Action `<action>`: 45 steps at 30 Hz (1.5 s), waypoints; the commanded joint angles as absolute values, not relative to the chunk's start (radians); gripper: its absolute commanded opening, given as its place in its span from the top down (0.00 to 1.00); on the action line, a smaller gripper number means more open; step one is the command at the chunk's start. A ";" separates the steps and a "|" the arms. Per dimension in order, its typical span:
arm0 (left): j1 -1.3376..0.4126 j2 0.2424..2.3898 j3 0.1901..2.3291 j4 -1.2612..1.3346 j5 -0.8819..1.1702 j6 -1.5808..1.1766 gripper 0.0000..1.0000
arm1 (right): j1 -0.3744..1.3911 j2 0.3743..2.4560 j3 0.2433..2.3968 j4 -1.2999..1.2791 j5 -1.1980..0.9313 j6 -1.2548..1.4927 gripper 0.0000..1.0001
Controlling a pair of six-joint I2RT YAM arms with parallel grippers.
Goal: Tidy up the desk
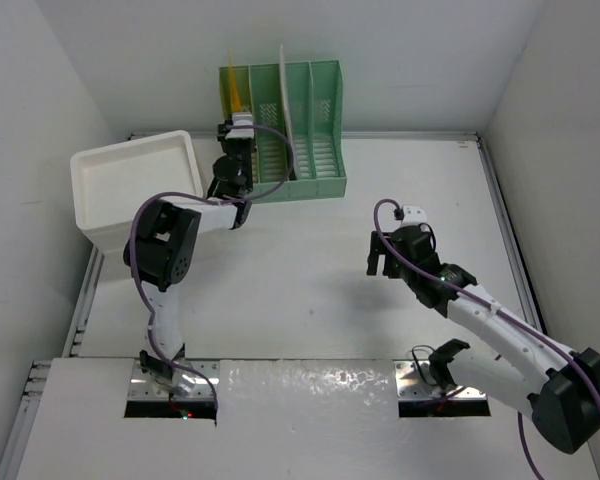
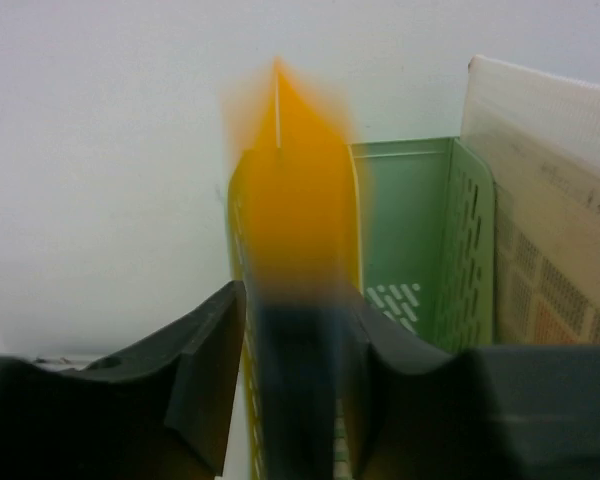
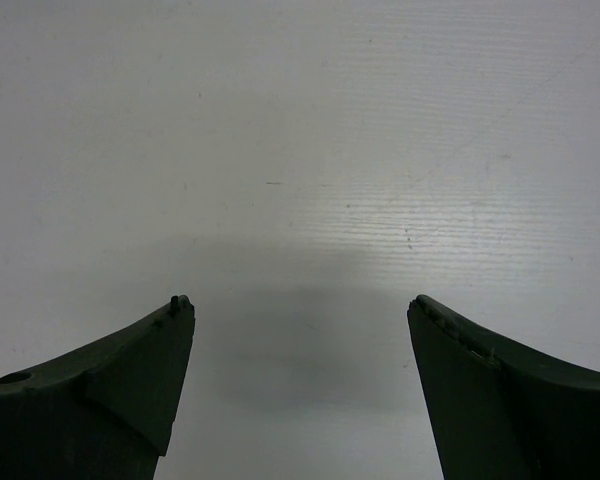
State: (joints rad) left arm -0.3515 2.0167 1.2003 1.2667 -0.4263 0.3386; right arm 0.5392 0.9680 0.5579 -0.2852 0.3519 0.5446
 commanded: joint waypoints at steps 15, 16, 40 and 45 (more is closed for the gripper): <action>-0.337 1.526 1.538 0.182 -0.339 0.044 0.00 | 0.543 0.950 0.603 -0.296 0.258 0.505 0.05; -0.337 1.482 1.572 0.063 -0.292 0.064 0.00 | 0.545 0.951 0.604 -0.314 0.258 0.506 0.02; -0.339 0.652 0.478 -0.551 -0.113 0.584 0.00 | 0.543 0.661 0.347 -0.439 0.414 0.546 0.01; -0.339 0.684 0.365 -0.377 -0.187 0.564 0.00 | 0.543 0.545 0.270 -0.442 0.465 0.509 0.01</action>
